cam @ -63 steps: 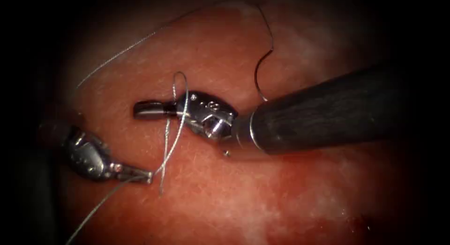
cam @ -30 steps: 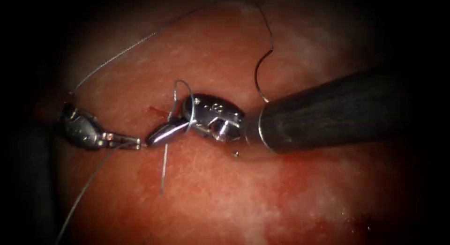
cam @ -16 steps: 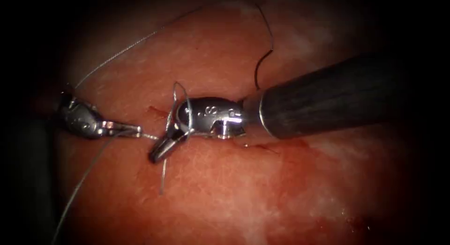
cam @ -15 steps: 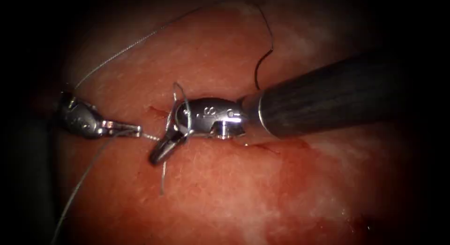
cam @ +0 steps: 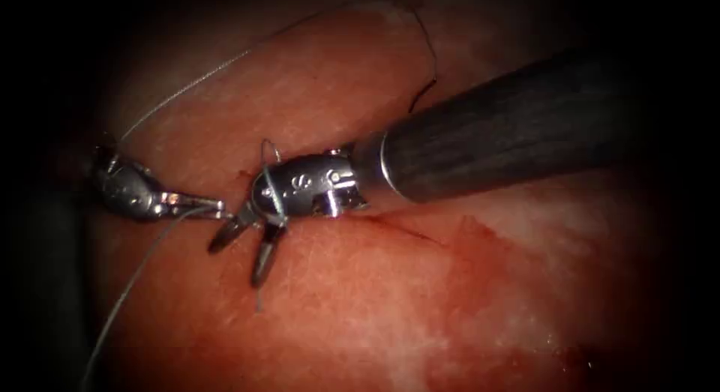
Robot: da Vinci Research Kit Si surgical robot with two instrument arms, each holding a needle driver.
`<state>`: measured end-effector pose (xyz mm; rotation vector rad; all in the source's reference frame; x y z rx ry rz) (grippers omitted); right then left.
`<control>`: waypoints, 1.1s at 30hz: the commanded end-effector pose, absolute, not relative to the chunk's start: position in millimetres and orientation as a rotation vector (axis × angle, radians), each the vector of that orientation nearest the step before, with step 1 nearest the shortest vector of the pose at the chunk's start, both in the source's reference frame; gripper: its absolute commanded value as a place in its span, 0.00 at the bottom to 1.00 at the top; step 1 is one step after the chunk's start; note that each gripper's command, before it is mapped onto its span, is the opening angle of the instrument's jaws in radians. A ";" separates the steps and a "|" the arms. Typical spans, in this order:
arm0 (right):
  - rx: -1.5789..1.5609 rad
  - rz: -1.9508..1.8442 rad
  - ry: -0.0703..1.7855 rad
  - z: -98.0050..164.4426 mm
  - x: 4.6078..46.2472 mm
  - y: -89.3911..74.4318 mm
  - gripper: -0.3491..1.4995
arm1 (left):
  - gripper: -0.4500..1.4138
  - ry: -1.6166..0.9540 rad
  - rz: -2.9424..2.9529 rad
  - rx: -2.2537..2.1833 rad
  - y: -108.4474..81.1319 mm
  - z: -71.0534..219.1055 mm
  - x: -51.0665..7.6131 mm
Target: Wound Closure
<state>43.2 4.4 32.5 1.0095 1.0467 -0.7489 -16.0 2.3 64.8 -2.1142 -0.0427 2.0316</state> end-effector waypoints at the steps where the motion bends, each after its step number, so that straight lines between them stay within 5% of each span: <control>1: 1.012 -0.768 1.034 32.9 43.8 3.6 0.64 | 0.00 -0.049 2.029 -2.113 0.9 65.3 -16.5; 23: 0.829 -1.016 0.837 37.7 42.8 0.6 0.56 | 0.00 -0.047 2.030 -2.110 0.9 65.3 -16.1; 28: 0.768 -1.081 0.794 38.6 42.2 0.4 0.28 | 0.00 -0.048 2.031 -2.109 0.8 65.2 -15.8; 31: 0.750 -1.107 0.765 38.8 42.2 0.4 0.00 | 0.00 -0.047 2.032 -2.108 0.8 65.2 -15.7; 33: 0.742 -1.111 0.745 38.7 42.3 0.5 0.00 | 0.00 -0.047 2.032 -2.108 0.8 65.2 -15.7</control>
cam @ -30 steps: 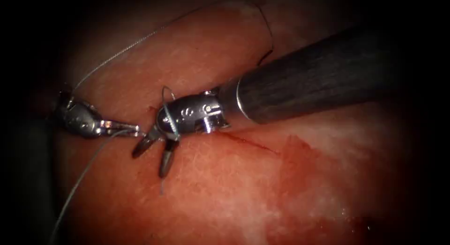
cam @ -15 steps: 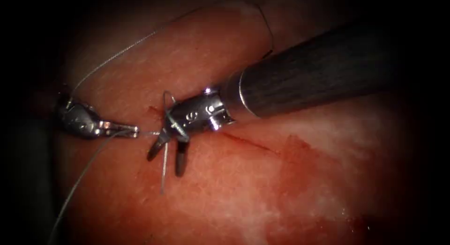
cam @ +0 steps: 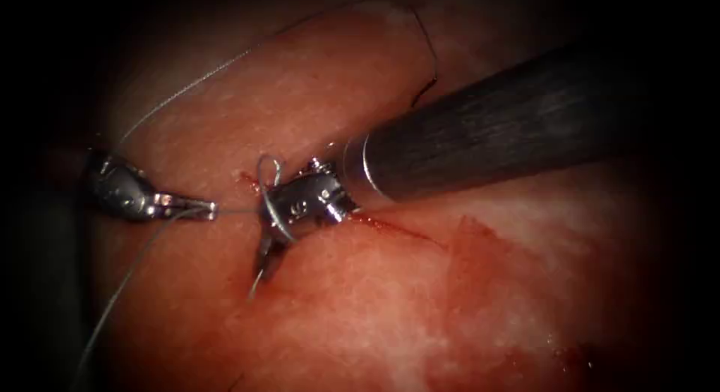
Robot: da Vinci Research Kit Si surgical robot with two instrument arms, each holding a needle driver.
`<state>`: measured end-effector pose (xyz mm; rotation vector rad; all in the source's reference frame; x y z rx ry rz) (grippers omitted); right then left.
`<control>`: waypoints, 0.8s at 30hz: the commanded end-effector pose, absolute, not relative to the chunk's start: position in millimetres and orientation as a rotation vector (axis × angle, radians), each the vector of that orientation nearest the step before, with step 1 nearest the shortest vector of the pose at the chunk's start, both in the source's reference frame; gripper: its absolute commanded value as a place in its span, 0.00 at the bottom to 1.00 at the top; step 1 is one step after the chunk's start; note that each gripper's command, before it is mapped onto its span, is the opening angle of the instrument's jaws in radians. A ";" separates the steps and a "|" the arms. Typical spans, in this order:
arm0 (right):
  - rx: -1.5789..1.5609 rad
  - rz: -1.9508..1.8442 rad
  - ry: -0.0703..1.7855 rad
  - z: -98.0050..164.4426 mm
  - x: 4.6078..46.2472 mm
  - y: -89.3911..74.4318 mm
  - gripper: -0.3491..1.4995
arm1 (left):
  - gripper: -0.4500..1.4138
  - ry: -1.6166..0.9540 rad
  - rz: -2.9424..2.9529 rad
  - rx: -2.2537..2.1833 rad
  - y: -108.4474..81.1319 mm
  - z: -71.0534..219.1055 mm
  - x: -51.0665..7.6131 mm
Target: Wound Closure
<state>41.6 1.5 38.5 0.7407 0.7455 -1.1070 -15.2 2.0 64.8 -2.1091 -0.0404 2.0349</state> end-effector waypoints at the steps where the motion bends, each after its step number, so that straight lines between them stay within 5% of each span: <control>1: 0.737 -1.109 0.737 38.7 42.4 0.6 0.00 | 0.00 -0.047 2.032 -2.107 0.7 65.2 -15.8; 24: 0.860 -0.310 1.236 35.7 37.8 6.2 0.00 | 0.00 -0.092 2.043 -2.091 -8.5 60.8 -16.7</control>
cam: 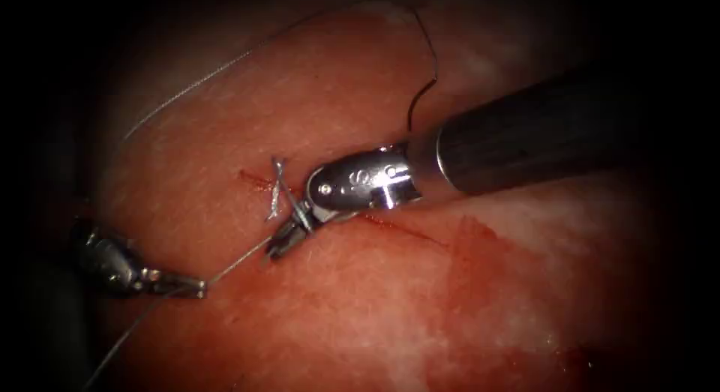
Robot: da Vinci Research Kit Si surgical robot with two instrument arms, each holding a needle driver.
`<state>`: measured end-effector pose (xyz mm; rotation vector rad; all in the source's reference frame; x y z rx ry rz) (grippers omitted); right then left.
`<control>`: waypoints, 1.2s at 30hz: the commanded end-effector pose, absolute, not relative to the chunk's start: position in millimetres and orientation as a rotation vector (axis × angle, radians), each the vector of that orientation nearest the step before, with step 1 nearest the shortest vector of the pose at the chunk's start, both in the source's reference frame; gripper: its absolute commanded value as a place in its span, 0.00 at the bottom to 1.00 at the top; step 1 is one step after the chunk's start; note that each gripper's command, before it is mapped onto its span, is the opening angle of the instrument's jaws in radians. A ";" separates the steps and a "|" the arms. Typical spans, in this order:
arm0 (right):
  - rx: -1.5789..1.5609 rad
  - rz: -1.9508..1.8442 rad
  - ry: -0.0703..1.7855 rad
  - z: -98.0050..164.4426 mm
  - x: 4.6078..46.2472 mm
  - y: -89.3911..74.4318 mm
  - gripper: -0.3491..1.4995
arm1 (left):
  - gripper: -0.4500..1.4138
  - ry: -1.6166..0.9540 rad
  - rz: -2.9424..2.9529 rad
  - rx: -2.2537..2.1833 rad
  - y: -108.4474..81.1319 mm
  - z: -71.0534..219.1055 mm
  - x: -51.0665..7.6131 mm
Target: Wound Closure
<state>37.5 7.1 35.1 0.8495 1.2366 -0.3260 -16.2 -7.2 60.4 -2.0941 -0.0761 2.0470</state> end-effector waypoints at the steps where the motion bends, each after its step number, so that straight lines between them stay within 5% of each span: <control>1: 0.860 -0.288 1.238 35.9 37.7 6.6 0.00 | 0.00 -0.095 2.047 -2.094 -9.2 60.6 -16.8; 36: 0.702 -0.253 1.053 40.4 37.1 14.2 0.00 | 0.00 -0.211 2.073 -2.069 -21.9 56.5 -13.9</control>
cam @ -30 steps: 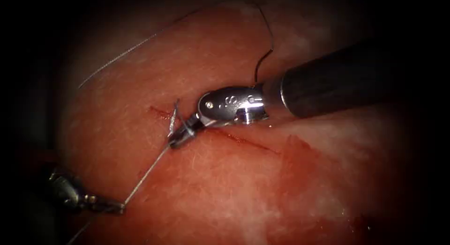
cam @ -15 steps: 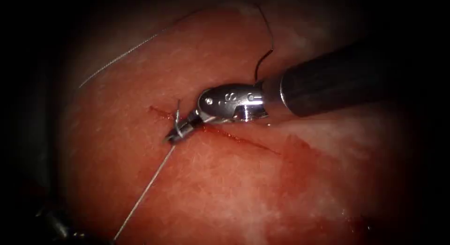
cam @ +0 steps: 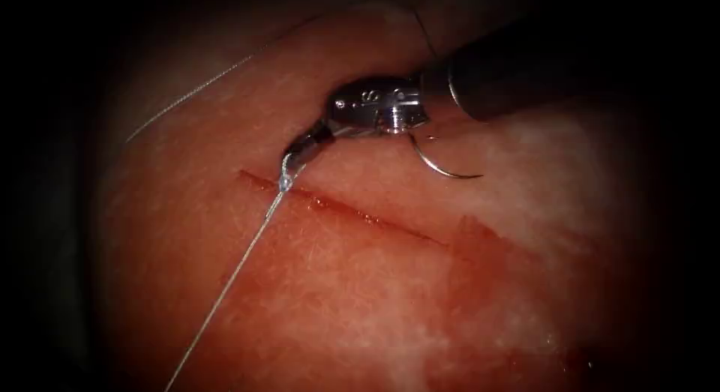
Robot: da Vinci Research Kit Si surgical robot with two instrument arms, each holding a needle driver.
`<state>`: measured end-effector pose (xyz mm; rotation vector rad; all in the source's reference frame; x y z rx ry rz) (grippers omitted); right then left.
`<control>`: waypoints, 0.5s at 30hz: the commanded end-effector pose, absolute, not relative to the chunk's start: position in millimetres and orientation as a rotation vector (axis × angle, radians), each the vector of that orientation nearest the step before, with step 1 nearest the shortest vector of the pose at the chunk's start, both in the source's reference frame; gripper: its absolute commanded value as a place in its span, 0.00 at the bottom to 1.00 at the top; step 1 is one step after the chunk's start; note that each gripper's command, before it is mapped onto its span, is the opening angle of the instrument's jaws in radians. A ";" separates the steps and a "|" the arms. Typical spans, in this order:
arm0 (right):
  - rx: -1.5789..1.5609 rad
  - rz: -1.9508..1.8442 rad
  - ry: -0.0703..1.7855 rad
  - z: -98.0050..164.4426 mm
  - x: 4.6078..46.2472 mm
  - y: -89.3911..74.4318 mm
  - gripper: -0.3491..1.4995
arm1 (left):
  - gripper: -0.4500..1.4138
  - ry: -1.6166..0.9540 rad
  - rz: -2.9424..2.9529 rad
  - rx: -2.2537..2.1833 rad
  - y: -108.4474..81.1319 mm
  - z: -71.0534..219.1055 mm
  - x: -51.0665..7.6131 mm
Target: Wound Closure
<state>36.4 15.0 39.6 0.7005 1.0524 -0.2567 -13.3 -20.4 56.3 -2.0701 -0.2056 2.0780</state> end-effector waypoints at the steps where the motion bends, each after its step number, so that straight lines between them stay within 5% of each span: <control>1: 0.693 -0.251 1.050 40.8 37.1 14.2 0.00 | 0.00 -0.222 2.071 -2.063 -22.5 56.4 -13.8; 15: 0.605 -0.103 1.062 41.8 36.4 15.5 0.00 | 0.00 -0.253 2.068 -2.049 -27.5 55.5 -13.4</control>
